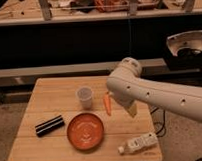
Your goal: Pick up the ceramic bowl
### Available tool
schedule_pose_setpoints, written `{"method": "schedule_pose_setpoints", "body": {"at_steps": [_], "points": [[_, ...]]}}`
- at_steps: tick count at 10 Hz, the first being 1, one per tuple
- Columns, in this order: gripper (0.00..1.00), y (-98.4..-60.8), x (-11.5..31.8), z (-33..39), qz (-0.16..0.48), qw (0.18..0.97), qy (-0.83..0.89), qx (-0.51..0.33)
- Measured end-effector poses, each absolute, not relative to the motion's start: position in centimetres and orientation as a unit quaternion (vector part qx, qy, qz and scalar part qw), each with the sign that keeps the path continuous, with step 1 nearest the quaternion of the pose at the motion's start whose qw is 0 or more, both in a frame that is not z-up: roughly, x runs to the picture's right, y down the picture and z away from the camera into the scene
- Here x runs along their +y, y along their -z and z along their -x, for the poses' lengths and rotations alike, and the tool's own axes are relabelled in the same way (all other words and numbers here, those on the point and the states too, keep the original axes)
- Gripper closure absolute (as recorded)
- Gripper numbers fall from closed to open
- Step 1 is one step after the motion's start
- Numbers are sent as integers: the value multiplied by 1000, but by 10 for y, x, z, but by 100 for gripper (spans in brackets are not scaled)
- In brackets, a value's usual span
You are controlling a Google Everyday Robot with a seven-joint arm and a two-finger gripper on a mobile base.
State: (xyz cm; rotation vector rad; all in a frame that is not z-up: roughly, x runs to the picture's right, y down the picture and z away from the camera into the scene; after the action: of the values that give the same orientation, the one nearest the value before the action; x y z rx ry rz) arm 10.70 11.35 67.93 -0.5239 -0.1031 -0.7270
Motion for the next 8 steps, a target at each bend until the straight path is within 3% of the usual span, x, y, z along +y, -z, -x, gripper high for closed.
{"method": "schedule_pose_setpoints", "body": {"at_steps": [8], "points": [[20, -687, 122, -92, 236, 858, 449, -78]]}}
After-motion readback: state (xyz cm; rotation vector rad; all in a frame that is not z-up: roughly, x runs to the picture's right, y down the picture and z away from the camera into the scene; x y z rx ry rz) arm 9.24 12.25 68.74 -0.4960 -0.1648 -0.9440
